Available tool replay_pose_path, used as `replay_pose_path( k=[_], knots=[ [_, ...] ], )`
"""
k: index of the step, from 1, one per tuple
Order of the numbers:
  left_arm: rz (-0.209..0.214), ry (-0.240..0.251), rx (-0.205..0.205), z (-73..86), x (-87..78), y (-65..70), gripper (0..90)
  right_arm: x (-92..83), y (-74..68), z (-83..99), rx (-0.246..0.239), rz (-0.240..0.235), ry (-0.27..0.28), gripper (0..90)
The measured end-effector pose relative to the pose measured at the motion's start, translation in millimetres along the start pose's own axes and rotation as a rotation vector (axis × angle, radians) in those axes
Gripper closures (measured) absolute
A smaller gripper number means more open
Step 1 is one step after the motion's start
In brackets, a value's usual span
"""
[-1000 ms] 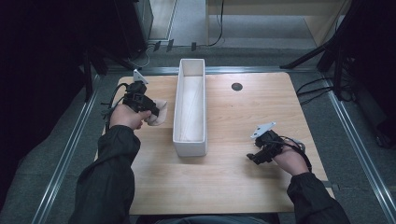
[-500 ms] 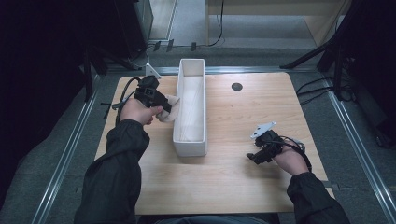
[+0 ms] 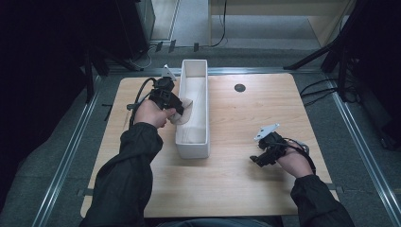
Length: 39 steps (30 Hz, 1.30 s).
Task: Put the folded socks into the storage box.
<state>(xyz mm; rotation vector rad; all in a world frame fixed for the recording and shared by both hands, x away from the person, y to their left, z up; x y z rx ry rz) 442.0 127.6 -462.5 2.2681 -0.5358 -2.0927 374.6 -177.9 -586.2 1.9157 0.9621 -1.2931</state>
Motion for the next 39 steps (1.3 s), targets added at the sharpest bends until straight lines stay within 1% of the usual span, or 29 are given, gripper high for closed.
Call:
replay_pose_path(
  k=[2, 4, 6, 7, 9, 11, 15, 17, 19, 22, 23, 26, 29, 30, 32, 33, 34, 37, 39],
  knots=[
    [0.002, 0.000, 0.001, -0.4, 1.6, 3.0, 66.2, 0.8, -0.3, 1.5, -0.011, 0.000, -0.013, 18.8],
    [0.014, 0.006, 0.005, -0.9, 1.0, 6.4, 65.8, 0.6, 0.3, 0.3, -0.005, 0.004, -0.003, 18.8],
    [0.012, 0.016, 0.007, -1.5, 0.5, 10.8, 65.8, 0.3, 1.0, 0.0, -0.004, 0.006, 0.000, 18.8],
    [0.011, 0.018, 0.014, -1.7, 1.7, 14.8, 65.8, 0.4, 1.1, 0.0, -0.005, 0.006, 0.000, 18.8],
    [0.012, 0.007, 0.027, -1.1, 5.3, 20.4, 65.7, 0.7, 0.9, 0.2, -0.005, 0.004, -0.002, 18.8],
    [0.014, 0.004, 0.031, -0.4, 9.0, 24.8, 65.7, 0.4, 0.6, 0.0, -0.006, 0.004, -0.001, 18.8],
    [0.005, -0.019, 0.029, 3.6, 21.4, 31.1, 65.7, 0.4, 0.8, 0.3, -0.006, 0.007, -0.001, 18.8],
    [-0.003, -0.034, 0.025, 6.7, 29.8, 32.1, 65.7, 0.4, 0.6, 0.4, -0.004, 0.004, -0.001, 18.8],
    [-0.016, -0.050, 0.031, 10.4, 37.1, 32.7, 65.5, 0.2, 0.2, 0.6, -0.003, 0.003, -0.002, 18.8],
    [-0.012, -0.057, 0.035, 15.5, 42.4, 34.4, 65.4, 0.1, 0.3, 0.4, -0.007, 0.004, 0.002, 18.8],
    [-0.024, -0.060, 0.035, 18.0, 43.9, 34.8, 65.4, 0.1, 0.3, 0.5, -0.007, 0.003, 0.001, 18.7],
    [-0.030, -0.079, 0.030, 23.9, 48.8, 35.9, 64.8, 0.2, -0.1, 0.4, -0.003, 0.003, -0.002, 18.7],
    [-0.038, -0.080, 0.017, 27.7, 53.7, 35.7, 64.3, 0.3, -0.5, 0.2, -0.006, 0.003, -0.004, 18.8],
    [-0.035, -0.079, 0.015, 29.4, 55.5, 36.3, 64.3, 0.3, -0.2, 0.4, -0.014, 0.005, -0.006, 18.8],
    [-0.023, -0.088, 0.007, 33.9, 60.2, 38.1, 64.4, 0.3, -0.7, 0.1, -0.007, 0.003, -0.004, 18.8],
    [-0.027, -0.087, 0.004, 35.4, 62.5, 38.1, 64.4, 0.4, -0.1, 0.5, -0.016, 0.005, -0.007, 18.8],
    [-0.032, -0.092, 0.002, 36.5, 64.5, 37.9, 64.1, 0.7, -0.4, 0.1, -0.009, 0.004, -0.005, 18.8],
    [-0.038, -0.103, -0.012, 38.6, 71.4, 36.2, 62.9, 0.6, -1.0, 0.2, -0.013, 0.002, -0.007, 18.8],
    [-0.045, -0.115, -0.006, 40.4, 74.6, 36.6, 62.5, -0.1, -0.6, -0.1, -0.018, 0.005, -0.003, 18.8]
  ],
)
Point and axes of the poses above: each handheld gripper's, and its own axes: x roughly forward along the jaws, z roughly out of its underside, y roughly to its right, the point moved 8 cm from there along x, roughly forward along the jaws, and after that the axes turned 10 degrees about -y, right-handed, at the moved point
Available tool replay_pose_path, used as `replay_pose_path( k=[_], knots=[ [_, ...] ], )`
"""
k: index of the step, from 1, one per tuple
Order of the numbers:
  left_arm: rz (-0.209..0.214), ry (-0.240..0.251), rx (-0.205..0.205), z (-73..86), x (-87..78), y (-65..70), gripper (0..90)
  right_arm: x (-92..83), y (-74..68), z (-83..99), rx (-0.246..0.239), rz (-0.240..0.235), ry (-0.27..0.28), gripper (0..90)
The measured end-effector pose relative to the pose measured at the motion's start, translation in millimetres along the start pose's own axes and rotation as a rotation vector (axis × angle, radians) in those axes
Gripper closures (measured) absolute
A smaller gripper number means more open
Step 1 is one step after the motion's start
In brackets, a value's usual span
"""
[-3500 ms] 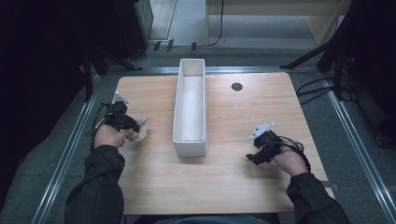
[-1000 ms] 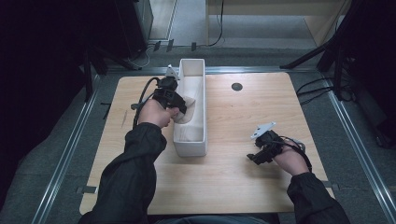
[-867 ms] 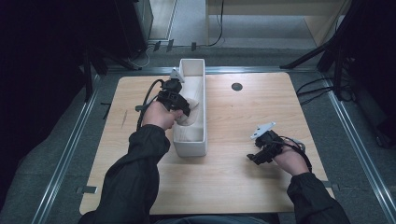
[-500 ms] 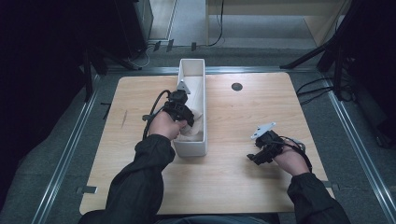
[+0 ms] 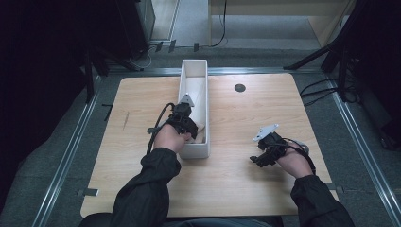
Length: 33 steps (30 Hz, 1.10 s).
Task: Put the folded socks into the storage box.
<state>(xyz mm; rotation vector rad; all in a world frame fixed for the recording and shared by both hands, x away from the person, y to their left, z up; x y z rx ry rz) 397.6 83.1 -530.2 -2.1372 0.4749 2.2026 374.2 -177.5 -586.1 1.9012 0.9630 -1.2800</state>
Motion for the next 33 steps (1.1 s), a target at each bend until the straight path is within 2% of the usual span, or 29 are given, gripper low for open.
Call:
replay_pose_path(
  k=[3, 7, 13, 15, 21, 24, 27, 30, 33],
  knots=[
    [-0.024, 0.003, 0.022, 0.2, 0.7, 1.2, 61.5, -0.1, 0.9, -0.5, 0.003, 0.004, 0.005, 18.8],
    [-0.023, 0.002, 0.024, 0.1, 1.1, 2.2, 55.1, -0.4, 1.3, -0.2, -0.001, 0.007, 0.004, 18.8],
    [0.001, 0.007, 0.038, -0.6, -2.4, 4.7, 42.1, -0.2, 0.7, 0.0, -0.003, 0.003, 0.001, 18.8],
    [-0.006, 0.007, 0.047, -0.1, -3.5, 6.7, 38.9, 0.0, 0.2, 0.1, -0.003, 0.002, 0.000, 18.8],
    [-0.008, 0.036, 0.055, -2.5, -11.9, 6.7, 35.9, 0.4, -0.5, 0.1, -0.004, 0.002, -0.005, 18.8],
    [-0.002, 0.057, 0.055, -4.1, -16.7, 6.4, 38.2, 0.6, -0.5, 0.1, -0.002, 0.001, -0.004, 18.8],
    [0.009, 0.070, 0.059, -4.6, -17.9, 7.2, 44.7, 0.4, -0.4, 0.2, -0.004, 0.000, -0.004, 18.9],
    [0.019, 0.078, 0.081, -5.3, -16.8, 9.9, 54.7, -0.2, -1.6, -0.2, -0.003, -0.009, -0.001, 20.7],
    [0.072, 0.084, 0.119, -8.7, -11.5, 14.2, 69.0, 0.1, -2.6, -1.2, -0.005, -0.012, 0.004, 21.0]
  ],
)
Point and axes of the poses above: each handheld gripper's, and its own axes: x roughly forward along the jaws, z roughly out of its underside, y roughly to its right, the point moved 8 cm from there along x, roughly forward along the jaws, and after that the axes turned 10 degrees about -y, right-handed, at the moved point
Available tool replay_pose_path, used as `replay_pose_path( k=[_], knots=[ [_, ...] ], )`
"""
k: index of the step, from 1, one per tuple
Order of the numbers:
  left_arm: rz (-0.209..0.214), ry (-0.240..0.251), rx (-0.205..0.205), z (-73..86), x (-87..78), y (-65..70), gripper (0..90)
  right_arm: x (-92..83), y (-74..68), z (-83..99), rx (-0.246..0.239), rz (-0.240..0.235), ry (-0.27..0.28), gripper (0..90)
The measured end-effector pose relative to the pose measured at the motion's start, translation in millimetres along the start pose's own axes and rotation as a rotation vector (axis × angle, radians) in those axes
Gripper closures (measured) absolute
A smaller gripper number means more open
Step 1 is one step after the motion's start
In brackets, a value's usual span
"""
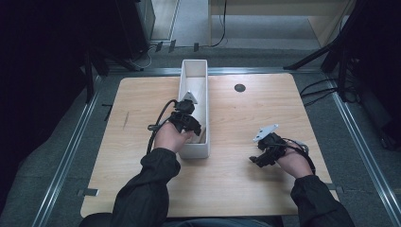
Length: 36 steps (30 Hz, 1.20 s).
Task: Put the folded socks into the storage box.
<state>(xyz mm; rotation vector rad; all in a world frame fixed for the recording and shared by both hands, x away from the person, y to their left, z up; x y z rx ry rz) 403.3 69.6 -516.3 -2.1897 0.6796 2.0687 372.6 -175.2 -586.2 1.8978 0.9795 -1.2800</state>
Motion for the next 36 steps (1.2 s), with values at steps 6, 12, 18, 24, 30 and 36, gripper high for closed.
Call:
replay_pose_path(
  k=[6, 12, 18, 24, 30, 36],
  knots=[
    [0.000, 0.015, -0.003, -5.6, 13.8, -2.9, 76.3, -0.3, 1.2, 0.6, -0.002, 0.007, -0.002, 21.5],
    [-0.025, -0.002, -0.014, -7.4, 26.7, -1.7, 74.7, 0.1, 1.5, 0.5, -0.006, 0.011, -0.003, 21.4],
    [-0.028, -0.021, -0.025, -6.0, 36.0, -3.3, 73.9, 0.1, 1.4, 1.1, -0.008, 0.012, -0.005, 21.3],
    [-0.036, -0.022, -0.036, -5.9, 39.4, -5.0, 73.9, 0.2, 1.2, 1.1, -0.010, 0.010, -0.005, 21.1],
    [-0.034, -0.021, -0.038, -5.4, 39.3, -5.1, 72.6, 0.2, 1.0, 1.5, -0.010, 0.007, -0.006, 21.1],
    [-0.017, 0.003, -0.037, -6.4, 26.4, -1.2, 62.8, 0.2, 1.8, 1.9, -0.003, 0.003, -0.001, 21.1]
  ],
)
Point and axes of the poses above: each handheld gripper's, and its own axes: x roughly forward along the jaws, z roughly out of its underside, y roughly to its right, the point moved 8 cm from there along x, roughly forward along the jaws, and after that the axes turned 10 degrees about -y, right-handed, at the moved point
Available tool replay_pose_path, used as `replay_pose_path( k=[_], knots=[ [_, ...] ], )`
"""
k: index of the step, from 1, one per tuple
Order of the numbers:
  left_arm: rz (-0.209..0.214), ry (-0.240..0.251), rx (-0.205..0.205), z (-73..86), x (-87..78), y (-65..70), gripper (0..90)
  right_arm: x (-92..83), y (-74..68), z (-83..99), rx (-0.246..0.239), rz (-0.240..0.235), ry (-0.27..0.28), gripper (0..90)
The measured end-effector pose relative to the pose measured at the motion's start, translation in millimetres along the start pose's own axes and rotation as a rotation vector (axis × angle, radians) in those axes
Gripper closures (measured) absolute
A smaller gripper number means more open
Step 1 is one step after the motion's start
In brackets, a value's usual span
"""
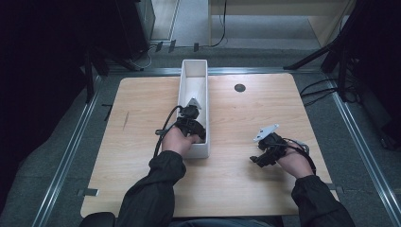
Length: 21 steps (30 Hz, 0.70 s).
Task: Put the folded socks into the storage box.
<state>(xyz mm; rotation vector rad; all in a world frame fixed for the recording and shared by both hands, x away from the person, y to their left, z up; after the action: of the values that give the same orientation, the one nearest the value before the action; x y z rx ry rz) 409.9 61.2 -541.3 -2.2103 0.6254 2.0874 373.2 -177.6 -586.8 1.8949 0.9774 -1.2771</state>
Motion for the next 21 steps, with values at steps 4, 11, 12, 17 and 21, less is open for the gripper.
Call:
replay_pose_path(
  k=[4, 11, 12, 17, 21],
  knots=[
    [0.000, 0.016, 0.008, 0.2, -16.3, 1.6, 56.3, 0.1, 0.5, 0.5, 0.000, 0.004, -0.002, 20.2],
    [-0.007, 0.016, 0.039, 6.8, -35.2, 1.1, 47.5, 0.6, 2.5, 2.2, 0.010, 0.007, -0.001, 19.6],
    [-0.006, 0.016, 0.040, 7.4, -36.1, 0.7, 47.0, 0.8, 3.1, 2.7, 0.013, 0.005, -0.001, 19.6],
    [0.017, 0.018, 0.072, 14.1, -44.3, 0.4, 43.3, 0.5, 6.5, 3.4, 0.018, 0.003, 0.005, 19.6],
    [0.049, 0.006, 0.112, 23.4, -51.7, 1.6, 40.5, 1.7, 11.3, 0.3, 0.033, -0.007, 0.021, 19.5]
  ],
)
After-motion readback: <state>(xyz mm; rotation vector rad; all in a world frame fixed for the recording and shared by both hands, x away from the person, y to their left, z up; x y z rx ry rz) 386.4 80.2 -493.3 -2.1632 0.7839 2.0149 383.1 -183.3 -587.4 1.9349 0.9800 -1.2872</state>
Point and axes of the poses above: each handheld gripper's, and its own axes: x roughly forward along the jaws, z roughly out of its underside, y roughly to its right, the point moved 8 cm from there along x, roughly forward along the jaws, and after that the axes turned 10 degrees about -y, right-handed, at the moved point
